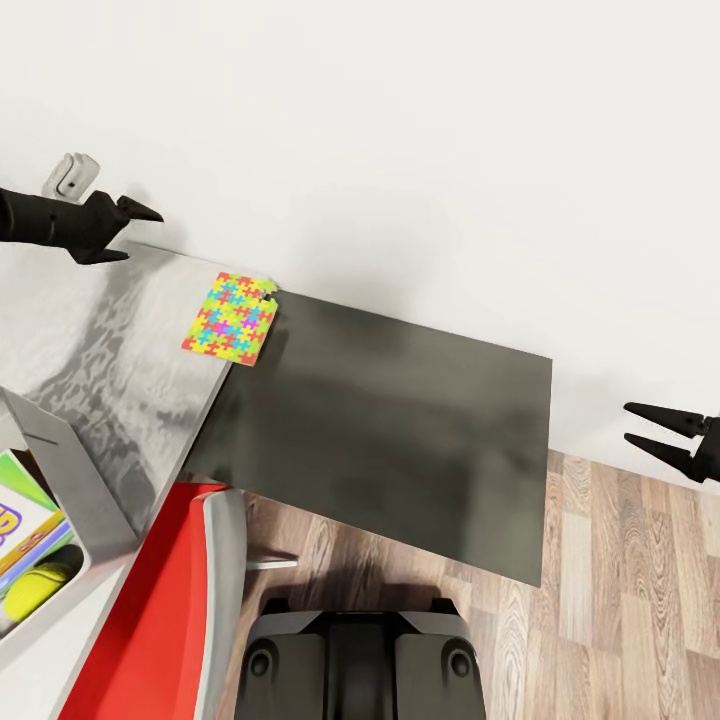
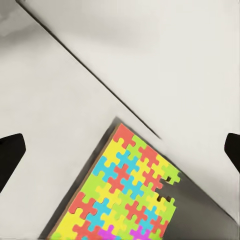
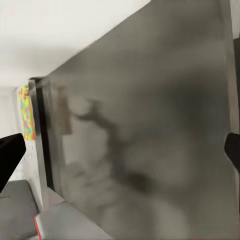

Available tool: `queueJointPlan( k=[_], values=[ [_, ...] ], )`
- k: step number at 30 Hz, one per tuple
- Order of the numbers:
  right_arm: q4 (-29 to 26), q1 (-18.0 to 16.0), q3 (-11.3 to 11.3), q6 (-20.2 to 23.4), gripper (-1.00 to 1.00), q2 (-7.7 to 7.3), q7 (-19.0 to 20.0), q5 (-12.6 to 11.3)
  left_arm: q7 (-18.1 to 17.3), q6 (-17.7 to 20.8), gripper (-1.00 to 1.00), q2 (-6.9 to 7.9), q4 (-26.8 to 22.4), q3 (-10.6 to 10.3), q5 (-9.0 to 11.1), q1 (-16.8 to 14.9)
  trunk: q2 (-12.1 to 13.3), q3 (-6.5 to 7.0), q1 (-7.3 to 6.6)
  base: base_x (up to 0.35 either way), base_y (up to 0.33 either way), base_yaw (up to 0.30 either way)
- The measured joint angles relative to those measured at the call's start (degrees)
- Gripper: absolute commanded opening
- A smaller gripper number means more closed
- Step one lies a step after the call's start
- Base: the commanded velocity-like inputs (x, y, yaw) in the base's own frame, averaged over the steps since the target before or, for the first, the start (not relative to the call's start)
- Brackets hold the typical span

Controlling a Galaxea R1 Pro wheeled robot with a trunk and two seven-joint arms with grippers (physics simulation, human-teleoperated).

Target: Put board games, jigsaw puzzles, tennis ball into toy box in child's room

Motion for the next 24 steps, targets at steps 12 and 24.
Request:
queueJointPlan(
  k=[12, 24],
  values=[
    [0.0, -3.12, 0.57, 0.02, 1.0, 0.08, 4.69, 0.09, 4.75, 0.02, 1.0, 0.33, -10.75, 3.52, 4.16, 2.92, 0.0, 0.0, 0.0, 0.0, 0.0, 0.0],
    [0.06, -6.23, 3.08, 0.03, 1.0, 0.21, 4.8, 0.34, 9.67, -0.84, 1.0, 0.12, -22.4, 8.41, 7.53, 6.71, 0.0, 0.0, 0.0, 0.0, 0.0, 0.0]
  ],
)
